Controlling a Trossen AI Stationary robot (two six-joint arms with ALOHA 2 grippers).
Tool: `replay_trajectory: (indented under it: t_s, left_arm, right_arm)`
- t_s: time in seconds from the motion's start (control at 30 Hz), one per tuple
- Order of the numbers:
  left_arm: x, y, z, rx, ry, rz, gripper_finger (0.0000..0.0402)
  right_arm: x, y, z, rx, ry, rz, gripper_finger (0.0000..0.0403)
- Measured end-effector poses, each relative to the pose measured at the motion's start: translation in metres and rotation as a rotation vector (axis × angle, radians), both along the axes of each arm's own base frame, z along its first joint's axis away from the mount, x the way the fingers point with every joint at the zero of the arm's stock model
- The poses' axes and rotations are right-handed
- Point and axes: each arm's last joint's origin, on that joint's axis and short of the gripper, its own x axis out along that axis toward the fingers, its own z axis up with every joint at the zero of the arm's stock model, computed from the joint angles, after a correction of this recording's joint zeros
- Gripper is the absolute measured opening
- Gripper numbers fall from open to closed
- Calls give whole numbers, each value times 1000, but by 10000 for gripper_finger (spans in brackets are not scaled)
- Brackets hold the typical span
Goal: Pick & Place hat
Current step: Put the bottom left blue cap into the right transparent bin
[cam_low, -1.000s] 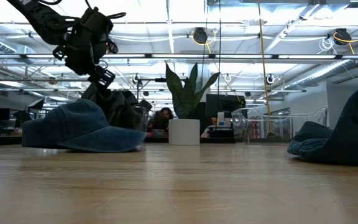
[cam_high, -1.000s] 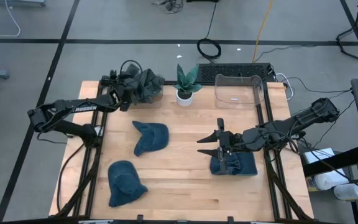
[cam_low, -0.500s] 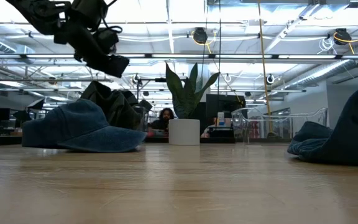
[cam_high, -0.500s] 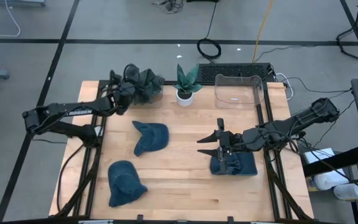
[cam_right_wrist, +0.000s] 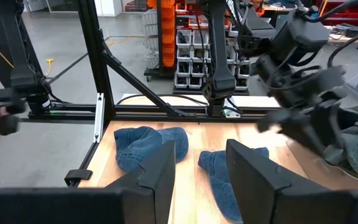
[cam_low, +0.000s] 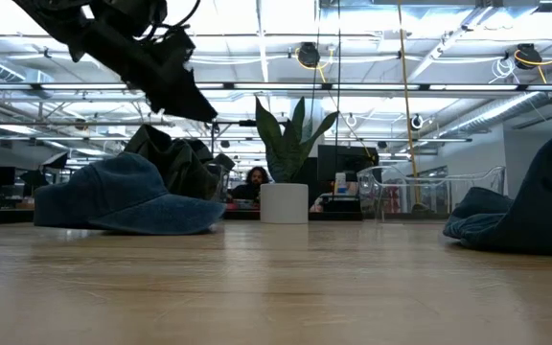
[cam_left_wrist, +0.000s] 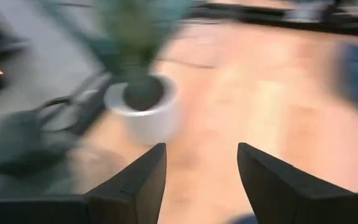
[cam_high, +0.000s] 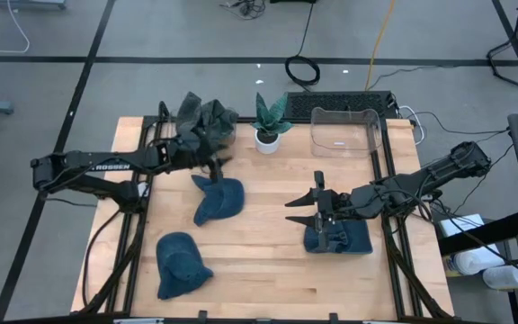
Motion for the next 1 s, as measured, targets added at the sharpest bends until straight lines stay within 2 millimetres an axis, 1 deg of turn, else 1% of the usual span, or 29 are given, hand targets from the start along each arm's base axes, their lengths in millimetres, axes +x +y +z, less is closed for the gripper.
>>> replay_trajectory:
  t_s: [0.1, 0.2, 0.47, 0.53, 0.67, 0.77, 0.9, 1.0]
  left_arm:
    - [2, -13, 3, -41, -25, -138, 195]
    - [3, -26, 7, -81, -54, -234, 190]
    - [-2, -56, 22, -169, -147, -399, 179]
    - [-3, -63, 26, -239, -180, -412, 181]
    - [-6, -72, 34, -434, -244, -433, 190]
    - [-8, -76, 35, -478, -236, -506, 198]
    - [-12, -83, 38, -596, -228, -569, 206]
    - [-15, -88, 42, -605, -233, -606, 207]
  right_arm:
    - [0, 0, 0, 0, 0, 0, 130]
    - [0, 0, 0, 0, 0, 0, 130]
    - [0, 0, 0, 0, 0, 0, 130]
    - [0, 0, 0, 0, 0, 0, 130]
    - [0, 0, 0, 0, 0, 0, 130]
    - [0, 0, 0, 11, -1, -2, 130]
    - [0, 0, 0, 15, 0, -2, 130]
    - [0, 0, 0, 57, -2, -8, 130]
